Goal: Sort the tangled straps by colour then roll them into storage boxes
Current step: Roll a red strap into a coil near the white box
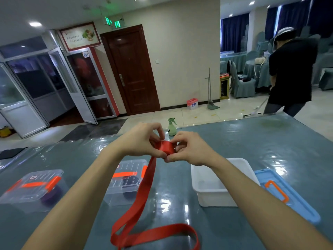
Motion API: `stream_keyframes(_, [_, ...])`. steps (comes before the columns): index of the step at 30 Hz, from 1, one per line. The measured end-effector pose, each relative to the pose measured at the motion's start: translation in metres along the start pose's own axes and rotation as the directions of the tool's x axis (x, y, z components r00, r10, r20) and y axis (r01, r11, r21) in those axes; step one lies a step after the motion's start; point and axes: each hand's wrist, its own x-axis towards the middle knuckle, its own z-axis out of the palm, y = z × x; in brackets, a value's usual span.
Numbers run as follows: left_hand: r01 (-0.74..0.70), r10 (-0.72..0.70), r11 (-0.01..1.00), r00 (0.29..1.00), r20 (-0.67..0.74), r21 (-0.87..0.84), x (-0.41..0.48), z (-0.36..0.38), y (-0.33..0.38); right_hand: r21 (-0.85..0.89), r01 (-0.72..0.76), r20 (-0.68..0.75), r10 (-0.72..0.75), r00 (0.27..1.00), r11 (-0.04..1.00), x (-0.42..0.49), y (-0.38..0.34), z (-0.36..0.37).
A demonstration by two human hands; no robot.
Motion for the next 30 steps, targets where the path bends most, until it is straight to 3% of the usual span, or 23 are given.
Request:
stream_keyframes(3, [-0.078,0.032,0.934,0.99,-0.138,-0.348,-0.008,0.004,-0.012,0.353,0.034,-0.081,-0.006,0.997,0.935,0.0,0.002,-0.003])
stream_keyframes(6, [-0.14,-0.022,0.752,0.971,-0.238,-0.644,-0.017,0.018,-0.02,0.57,0.056,-0.144,0.032,0.989,0.82,0.0,-0.002,-0.001])
stream_keyframes(10, [-0.189,-0.073,0.652,0.948,-0.308,-0.735,-0.016,0.037,-0.015,0.763,0.065,-0.162,0.094,0.982,0.643,0.004,-0.009,0.011])
stream_keyframes(14, [-0.144,-0.133,0.713,0.933,-0.334,-0.686,-0.012,0.031,-0.011,0.767,0.068,-0.204,0.141,0.969,0.638,0.005,-0.004,0.029])
stream_keyframes(17, [-0.095,-0.102,0.81,0.949,-0.298,-0.579,-0.016,0.019,-0.012,0.628,0.016,-0.126,0.081,0.989,0.778,0.003,0.001,0.019])
stream_keyframes(19, [-0.064,-0.061,0.902,0.96,-0.273,-0.428,-0.017,0.009,-0.012,0.361,-0.003,-0.078,0.034,0.996,0.932,0.005,0.0,0.002])
stream_keyframes(21, [-0.005,-0.035,0.986,0.97,-0.24,-0.166,-0.014,-0.002,-0.009,0.059,0.042,-0.068,-0.038,0.997,0.997,0.012,-0.006,-0.015])
stream_keyframes(23, [0.033,-0.018,0.996,0.983,-0.185,0.08,-0.01,-0.012,0.0,-0.166,0.101,0.013,-0.101,0.995,0.981,0.021,-0.018,-0.024])
stream_keyframes(25, [0.046,-0.025,0.98,0.993,-0.113,0.192,-0.006,-0.019,0.011,-0.329,0.125,0.111,-0.093,0.989,0.936,0.029,-0.031,-0.024])
stream_keyframes(30, [0.011,0.004,0.975,0.998,-0.066,0.221,-0.004,-0.024,0.015,-0.356,0.206,0.16,-0.157,0.975,0.912,0.032,-0.037,-0.021])
